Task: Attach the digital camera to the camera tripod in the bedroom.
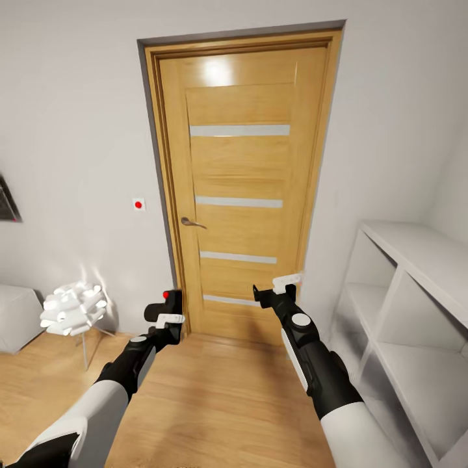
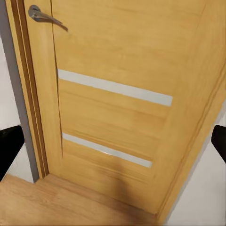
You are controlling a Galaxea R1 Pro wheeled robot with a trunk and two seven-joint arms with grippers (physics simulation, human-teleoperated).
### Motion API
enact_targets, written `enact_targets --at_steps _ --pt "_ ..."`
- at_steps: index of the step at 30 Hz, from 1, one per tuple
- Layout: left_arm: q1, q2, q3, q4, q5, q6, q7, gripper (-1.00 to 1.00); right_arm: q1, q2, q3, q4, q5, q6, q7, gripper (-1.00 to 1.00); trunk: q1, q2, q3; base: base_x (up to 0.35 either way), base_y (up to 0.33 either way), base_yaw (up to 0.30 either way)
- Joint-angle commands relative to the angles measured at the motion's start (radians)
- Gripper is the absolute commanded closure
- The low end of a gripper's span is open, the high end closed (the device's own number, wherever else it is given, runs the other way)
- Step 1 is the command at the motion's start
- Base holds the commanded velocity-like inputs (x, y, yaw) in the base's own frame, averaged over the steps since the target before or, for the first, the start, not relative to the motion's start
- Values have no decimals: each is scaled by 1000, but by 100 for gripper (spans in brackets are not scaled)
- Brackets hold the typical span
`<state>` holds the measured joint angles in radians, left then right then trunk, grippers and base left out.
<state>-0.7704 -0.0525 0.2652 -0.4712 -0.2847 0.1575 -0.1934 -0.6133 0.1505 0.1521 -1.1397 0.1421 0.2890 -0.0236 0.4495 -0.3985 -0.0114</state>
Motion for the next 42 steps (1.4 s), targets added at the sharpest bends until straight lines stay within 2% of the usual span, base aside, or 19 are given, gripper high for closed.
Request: enact_targets --at_steps 1,12,18,24,26,28,29,34,42 --pt "-1 -2 8 -1 -10 5 -9 100 0 0 1 -2 10 7 -2 -100 1 -1 -1 0 0 281" --pt "0 -4 8 8 -10 5 -9 100 0 0 1 -2 10 7 -2 -100 1 -1 -1 -93 -27 90" --pt "-1 -4 8 78 -10 -10 -10 100 0 0 1 -1 9 7 -2 -100 1 -1 -1 -17 -6 3" --pt "-1 3 9 205 -14 -124 -7 100 0 1 2 0 8 7 -2 -100 1 -1 -1 -2 -1 0" --pt "-1 7 9 238 -14 -139 -7 100 0 1 1 0 8 7 -2 -100 1 -1 -1 0 0 0" --pt "-1 22 9 312 -14 -166 -6 100 0 1 2 0 7 7 -1 -100 1 -1 -1 0 0 0" --pt "-1 33 9 385 -14 -222 -6 100 0 1 2 0 7 7 -1 -100 1 -1 -1 0 0 0" --pt "0 43 9 520 -12 -346 -2 100 0 1 1 0 7 7 -1 -100 1 -1 -1 0 0 0" --pt "-1 45 9 545 -11 -369 -1 100 0 1 2 17 7 6 1 -100 1 -1 -1 0 0 0"
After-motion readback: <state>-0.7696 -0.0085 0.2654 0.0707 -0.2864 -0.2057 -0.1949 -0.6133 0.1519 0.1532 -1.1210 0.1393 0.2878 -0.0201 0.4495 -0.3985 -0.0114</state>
